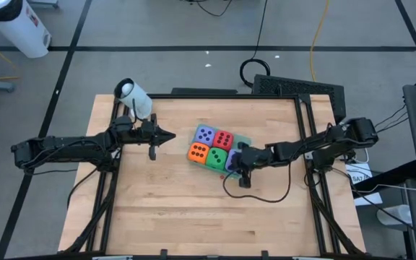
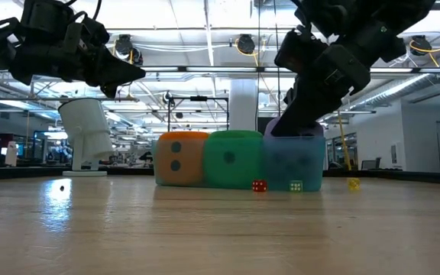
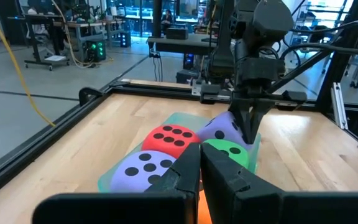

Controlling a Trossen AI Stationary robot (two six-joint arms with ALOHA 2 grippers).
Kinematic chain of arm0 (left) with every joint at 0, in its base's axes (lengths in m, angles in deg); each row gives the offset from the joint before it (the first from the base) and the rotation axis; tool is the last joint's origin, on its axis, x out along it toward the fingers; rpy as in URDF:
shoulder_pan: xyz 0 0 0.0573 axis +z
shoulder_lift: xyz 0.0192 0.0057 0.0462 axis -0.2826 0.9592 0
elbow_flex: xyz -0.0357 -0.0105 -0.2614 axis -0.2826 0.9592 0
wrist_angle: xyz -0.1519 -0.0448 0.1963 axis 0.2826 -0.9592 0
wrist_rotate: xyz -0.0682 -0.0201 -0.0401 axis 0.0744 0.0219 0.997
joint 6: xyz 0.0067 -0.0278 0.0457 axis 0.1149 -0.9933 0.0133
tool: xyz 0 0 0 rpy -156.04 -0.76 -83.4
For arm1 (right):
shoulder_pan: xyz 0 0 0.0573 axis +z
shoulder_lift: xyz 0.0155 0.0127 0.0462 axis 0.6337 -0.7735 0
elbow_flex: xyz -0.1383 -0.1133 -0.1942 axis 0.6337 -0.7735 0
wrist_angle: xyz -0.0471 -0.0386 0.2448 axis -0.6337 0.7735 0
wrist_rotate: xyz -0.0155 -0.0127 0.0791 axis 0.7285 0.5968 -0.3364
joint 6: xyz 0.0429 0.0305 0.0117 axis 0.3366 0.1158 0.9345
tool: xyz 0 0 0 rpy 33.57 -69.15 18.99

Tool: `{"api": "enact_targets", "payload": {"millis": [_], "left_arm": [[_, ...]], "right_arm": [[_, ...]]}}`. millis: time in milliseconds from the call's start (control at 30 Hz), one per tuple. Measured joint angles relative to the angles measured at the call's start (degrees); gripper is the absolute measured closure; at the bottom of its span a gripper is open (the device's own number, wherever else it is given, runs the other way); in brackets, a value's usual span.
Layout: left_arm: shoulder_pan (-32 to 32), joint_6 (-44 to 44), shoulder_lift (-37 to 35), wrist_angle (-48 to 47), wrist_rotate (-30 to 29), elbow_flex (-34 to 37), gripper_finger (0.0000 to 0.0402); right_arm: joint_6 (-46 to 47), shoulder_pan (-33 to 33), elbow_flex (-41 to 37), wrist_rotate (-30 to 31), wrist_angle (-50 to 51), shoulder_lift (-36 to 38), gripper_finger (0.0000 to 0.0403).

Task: Pick & Place Dice
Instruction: Put the big purple die into the green bin

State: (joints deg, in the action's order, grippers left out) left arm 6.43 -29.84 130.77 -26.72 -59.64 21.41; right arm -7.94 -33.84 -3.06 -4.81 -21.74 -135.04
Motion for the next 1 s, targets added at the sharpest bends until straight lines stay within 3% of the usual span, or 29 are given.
{"api": "enact_targets", "payload": {"millis": [400, 533, 667, 800, 1000], "left_arm": [[0.0, -0.6, 0.0, 0.3, 0.2, 0.0, 0.0378], [0.0, -1.5, 0.0, 0.3, 0.2, 0.0, 0.0378], [0.0, -1.7, 0.0, 0.0, 0.2, 0.0, 0.0378], [-0.2, -1.7, 0.0, -0.2, 0.4, 0.0, 0.0378], [-0.4, -2.0, 0.0, -1.2, 0.4, 0.0, 0.0378]], "right_arm": [[2.0, 0.0, -0.1, -2.3, -0.7, -0.3, 0.0403], [0.8, 1.0, -0.2, -3.6, -8.7, 3.7, 0.0403], [-1.1, 2.7, 1.0, -4.6, -10.2, 7.8, 0.0403], [-1.8, 2.8, 2.9, 2.4, -11.9, 12.6, 0.0403], [-1.5, -1.8, 3.1, 9.1, -4.6, 15.9, 0.0403]]}}
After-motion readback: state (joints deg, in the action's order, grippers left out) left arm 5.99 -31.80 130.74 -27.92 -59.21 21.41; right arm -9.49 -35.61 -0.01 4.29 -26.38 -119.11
